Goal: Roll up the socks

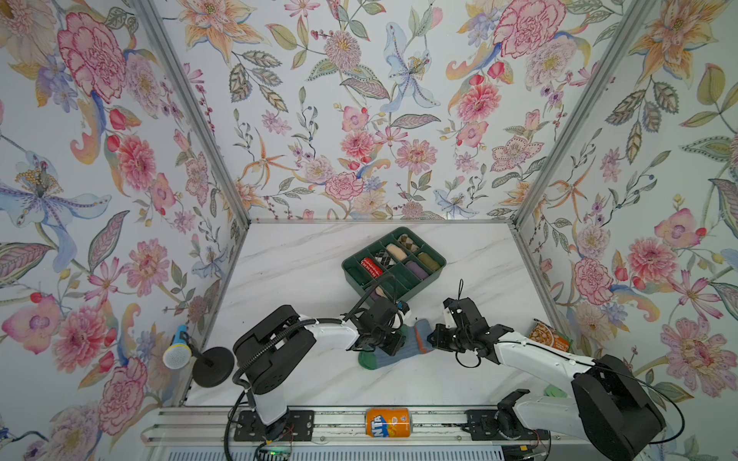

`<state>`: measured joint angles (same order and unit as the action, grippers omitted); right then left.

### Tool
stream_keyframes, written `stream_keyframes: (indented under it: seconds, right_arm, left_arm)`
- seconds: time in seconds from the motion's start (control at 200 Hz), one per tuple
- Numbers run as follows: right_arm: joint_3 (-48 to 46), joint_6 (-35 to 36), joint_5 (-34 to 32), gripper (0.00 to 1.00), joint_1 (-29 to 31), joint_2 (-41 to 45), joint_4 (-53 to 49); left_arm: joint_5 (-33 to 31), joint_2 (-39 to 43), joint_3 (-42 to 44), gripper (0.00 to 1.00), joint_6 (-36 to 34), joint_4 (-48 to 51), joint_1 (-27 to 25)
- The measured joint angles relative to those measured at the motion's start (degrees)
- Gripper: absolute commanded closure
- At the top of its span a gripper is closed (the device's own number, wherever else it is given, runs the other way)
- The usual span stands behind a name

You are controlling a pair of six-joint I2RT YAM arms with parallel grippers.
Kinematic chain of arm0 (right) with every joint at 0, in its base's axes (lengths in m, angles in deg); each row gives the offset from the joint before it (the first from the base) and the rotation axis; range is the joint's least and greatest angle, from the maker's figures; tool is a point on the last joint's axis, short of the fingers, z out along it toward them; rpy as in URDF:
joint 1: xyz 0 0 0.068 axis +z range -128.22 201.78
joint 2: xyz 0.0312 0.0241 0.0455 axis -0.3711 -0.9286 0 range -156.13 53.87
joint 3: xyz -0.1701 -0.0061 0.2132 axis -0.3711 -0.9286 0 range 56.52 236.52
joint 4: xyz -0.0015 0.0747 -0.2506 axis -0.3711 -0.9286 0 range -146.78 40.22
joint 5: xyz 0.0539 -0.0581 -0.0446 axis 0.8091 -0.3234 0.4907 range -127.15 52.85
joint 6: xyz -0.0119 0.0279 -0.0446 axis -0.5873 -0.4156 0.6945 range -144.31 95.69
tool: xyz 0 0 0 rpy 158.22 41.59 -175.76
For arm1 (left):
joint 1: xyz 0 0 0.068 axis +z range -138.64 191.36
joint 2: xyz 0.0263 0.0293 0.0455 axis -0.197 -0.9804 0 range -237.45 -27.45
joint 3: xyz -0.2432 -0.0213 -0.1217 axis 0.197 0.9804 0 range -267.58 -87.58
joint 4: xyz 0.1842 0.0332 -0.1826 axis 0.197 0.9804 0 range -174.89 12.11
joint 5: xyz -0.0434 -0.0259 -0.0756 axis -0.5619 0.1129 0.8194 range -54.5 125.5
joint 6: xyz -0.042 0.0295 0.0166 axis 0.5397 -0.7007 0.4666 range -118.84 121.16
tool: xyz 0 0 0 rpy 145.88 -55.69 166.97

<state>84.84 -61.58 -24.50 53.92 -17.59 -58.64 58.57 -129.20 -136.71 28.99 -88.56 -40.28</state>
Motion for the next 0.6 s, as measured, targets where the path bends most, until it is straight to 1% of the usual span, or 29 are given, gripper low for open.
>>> stream_keyframes:
  seconds: [0.21,0.4,0.49,0.6]
  right_arm:
    - [4.7,1.51,-7.85,1.0,3.26,-0.87,-6.82]
    - [9.29,2.19,-15.54,1.0,6.62,-4.61,-12.68]
    - [11.04,2.38,-19.1,1.0,8.28,-6.58,-15.04]
    - [12.81,2.36,-23.39,1.0,10.01,-8.0,-17.84]
  left_arm:
    - [0.52,-0.52,-0.28,1.0,-0.2,-0.59,0.44]
    - [2.25,-0.42,-0.39,1.0,-0.2,-0.37,1.99]
    - [3.17,0.96,-0.13,1.0,-0.17,-0.2,3.19]
    - [4.17,4.9,0.92,1.0,-0.15,-0.24,4.98]
